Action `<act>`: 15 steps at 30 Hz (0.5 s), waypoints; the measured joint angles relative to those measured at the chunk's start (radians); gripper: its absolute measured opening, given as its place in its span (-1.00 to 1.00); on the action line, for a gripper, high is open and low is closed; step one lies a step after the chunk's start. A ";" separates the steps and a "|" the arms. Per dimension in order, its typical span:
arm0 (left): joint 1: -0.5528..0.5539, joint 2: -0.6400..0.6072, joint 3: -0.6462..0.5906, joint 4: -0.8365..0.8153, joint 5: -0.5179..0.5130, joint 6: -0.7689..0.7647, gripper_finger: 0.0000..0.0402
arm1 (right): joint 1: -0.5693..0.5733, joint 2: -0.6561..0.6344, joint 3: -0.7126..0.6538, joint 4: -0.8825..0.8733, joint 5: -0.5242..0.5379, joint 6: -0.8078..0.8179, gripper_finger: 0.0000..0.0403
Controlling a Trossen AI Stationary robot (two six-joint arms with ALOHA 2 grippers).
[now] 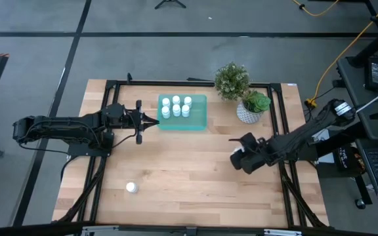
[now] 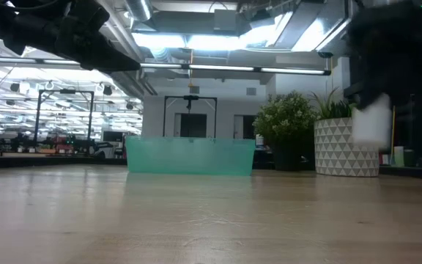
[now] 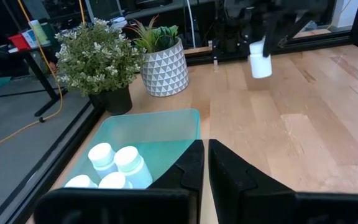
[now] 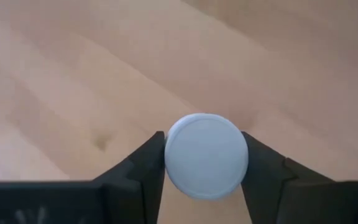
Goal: Pick and place pill bottles into a basket
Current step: Put the white pill bottle into the green bin
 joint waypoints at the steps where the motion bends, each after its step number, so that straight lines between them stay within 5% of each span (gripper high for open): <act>1: 0.000 0.000 0.000 0.000 0.000 0.000 -0.91 | -0.009 0.000 0.017 0.016 0.016 -0.056 -0.20; 15: 0.000 0.000 0.000 0.000 0.000 0.001 -0.90 | -0.249 0.000 0.089 0.384 -0.053 -0.805 -0.20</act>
